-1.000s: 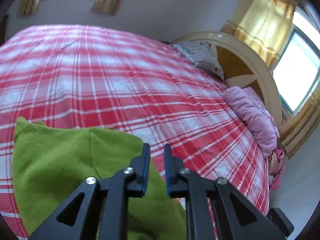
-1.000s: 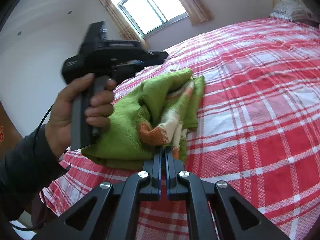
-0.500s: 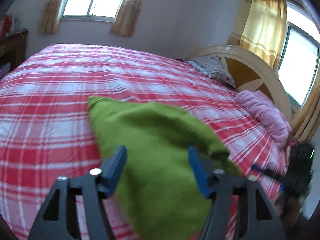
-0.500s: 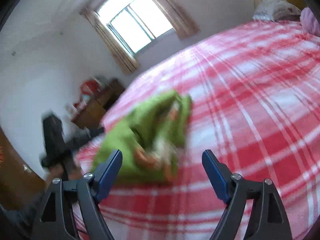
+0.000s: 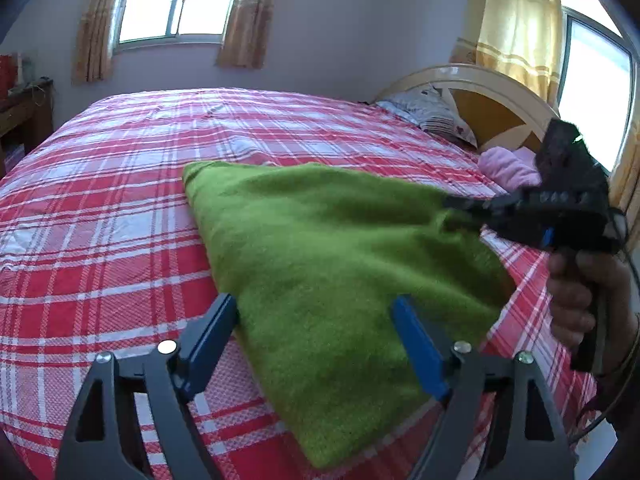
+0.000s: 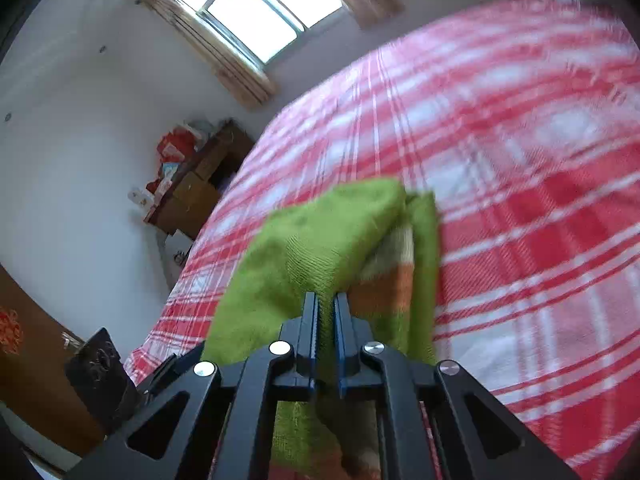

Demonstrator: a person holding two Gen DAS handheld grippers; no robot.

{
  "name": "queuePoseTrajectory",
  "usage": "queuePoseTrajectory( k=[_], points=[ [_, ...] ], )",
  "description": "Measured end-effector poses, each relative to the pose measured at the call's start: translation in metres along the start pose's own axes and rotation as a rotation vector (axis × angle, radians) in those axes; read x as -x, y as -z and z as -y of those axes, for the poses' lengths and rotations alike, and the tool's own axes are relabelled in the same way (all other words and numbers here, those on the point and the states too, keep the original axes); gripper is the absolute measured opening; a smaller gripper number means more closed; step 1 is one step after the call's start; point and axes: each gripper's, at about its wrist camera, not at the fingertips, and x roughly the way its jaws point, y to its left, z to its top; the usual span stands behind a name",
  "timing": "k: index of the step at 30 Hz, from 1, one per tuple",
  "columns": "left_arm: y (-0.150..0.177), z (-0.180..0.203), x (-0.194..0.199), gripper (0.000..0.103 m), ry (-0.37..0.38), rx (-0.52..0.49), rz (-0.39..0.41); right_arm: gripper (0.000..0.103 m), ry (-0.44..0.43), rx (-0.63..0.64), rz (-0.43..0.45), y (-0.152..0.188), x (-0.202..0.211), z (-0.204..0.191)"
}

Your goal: Fold small clothes

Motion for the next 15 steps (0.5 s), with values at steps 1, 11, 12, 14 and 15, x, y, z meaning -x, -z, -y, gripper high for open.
queuePoseTrajectory(
  k=[1,11,12,14,15],
  points=[
    [0.002,0.0,0.0,0.085,0.006,-0.009,-0.005,0.005,0.011,0.007,0.017,-0.001,0.006,0.001],
    [-0.007,0.004,0.006,0.089,0.005,-0.011,-0.002,0.007,0.096,-0.045,-0.046,0.022,-0.015,0.044],
    [-0.009,0.004,0.003,0.089,-0.022,-0.016,-0.013,0.013,0.117,-0.021,-0.05,0.02,-0.014,0.038],
    [-0.009,0.002,-0.007,0.09,-0.06,-0.019,-0.042,0.037,0.179,0.017,-0.011,0.015,-0.004,0.026],
    [-0.006,0.001,-0.01,0.091,-0.065,-0.014,-0.057,0.045,0.186,0.032,0.03,0.012,0.004,0.021]
  ],
)
